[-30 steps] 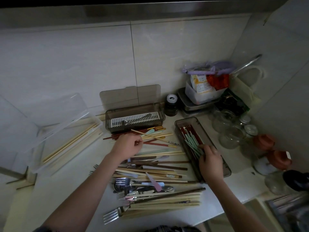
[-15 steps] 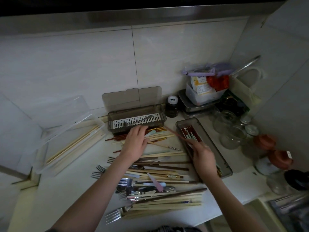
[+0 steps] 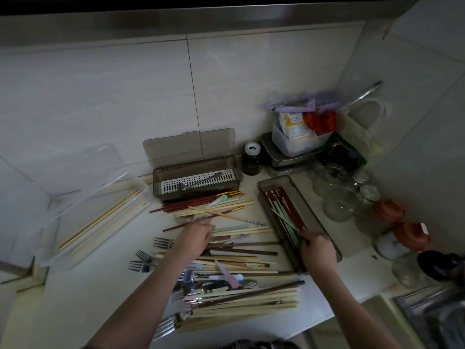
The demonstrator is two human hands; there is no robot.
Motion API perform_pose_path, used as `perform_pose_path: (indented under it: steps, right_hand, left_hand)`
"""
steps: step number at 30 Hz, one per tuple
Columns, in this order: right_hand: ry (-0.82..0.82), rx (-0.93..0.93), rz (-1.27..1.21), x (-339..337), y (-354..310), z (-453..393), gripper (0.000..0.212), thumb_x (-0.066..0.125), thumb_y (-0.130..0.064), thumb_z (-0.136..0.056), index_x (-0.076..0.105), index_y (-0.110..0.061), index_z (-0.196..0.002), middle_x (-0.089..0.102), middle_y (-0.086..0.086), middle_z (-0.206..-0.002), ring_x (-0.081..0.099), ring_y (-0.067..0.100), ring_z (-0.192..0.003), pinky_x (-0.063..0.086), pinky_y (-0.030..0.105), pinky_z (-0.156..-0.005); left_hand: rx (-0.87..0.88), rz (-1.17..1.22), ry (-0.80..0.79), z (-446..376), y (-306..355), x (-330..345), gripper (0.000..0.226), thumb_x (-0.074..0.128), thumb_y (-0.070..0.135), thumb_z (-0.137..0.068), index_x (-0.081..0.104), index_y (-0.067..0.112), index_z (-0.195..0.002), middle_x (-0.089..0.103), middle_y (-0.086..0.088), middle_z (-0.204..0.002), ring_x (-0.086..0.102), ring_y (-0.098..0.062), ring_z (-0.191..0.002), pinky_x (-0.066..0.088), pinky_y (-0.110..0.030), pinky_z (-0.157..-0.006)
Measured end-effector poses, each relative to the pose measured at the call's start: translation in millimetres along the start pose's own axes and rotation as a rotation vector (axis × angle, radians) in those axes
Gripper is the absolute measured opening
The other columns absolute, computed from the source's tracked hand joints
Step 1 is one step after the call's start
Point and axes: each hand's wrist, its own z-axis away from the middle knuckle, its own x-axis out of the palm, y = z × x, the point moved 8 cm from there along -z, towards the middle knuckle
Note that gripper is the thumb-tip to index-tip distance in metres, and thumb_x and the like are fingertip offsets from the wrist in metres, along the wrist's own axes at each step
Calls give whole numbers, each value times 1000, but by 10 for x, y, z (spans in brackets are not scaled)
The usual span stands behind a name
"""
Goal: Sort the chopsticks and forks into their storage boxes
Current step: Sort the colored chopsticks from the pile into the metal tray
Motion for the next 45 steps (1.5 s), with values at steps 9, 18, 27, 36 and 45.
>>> perform_pose_path:
  steps: [9,18,27,36,45]
  right_hand:
    - [105,-56,-39,-62,-83,67,51,47,-11,-90,41,-25,-139,58,11,-125,49,30,-118,48,49,-91]
    - [161,-131,-45,-112,-215,125,47,51,-4,-87,50,-19,-132,59,9,-127,43,30,-125,31,50,-105]
    - [40,-620,26,246,-1278,391,29,54,-24,-93,59,-29,-121,66,-8,-114,59,13,-108,31,31,-93]
    - [253,-167,-22,-294,-439,-14,14,44,-13,-94,54,-16,-104,63,7,-89,61,28,-72,50,35,-61]
    - [64,42,122,41,21,-92,17,48,-3,-90,61,-8,-99,59,10,-100,57,26,-88,55,42,-70]
  left_hand:
    - [-206,114,-198,-137,-123,117,19,66,31,-84,54,20,-93,52,1,-97,50,-15,-88,42,-27,-76]
    - [-235,331,-94,-77,-155,39,25,75,22,-75,50,28,-72,58,3,-81,57,-18,-76,43,-24,-64]
    - [-43,297,118,-83,416,-358,25,75,19,-75,51,25,-70,57,10,-74,55,-11,-72,40,-19,-61]
    - [-183,-43,286,-1,-158,-524,13,64,17,-82,66,17,-95,65,1,-97,59,-17,-91,44,-29,-80]
    - [-271,-65,59,-53,-379,-213,18,64,25,-84,62,19,-101,62,0,-101,58,-16,-91,48,-31,-85]
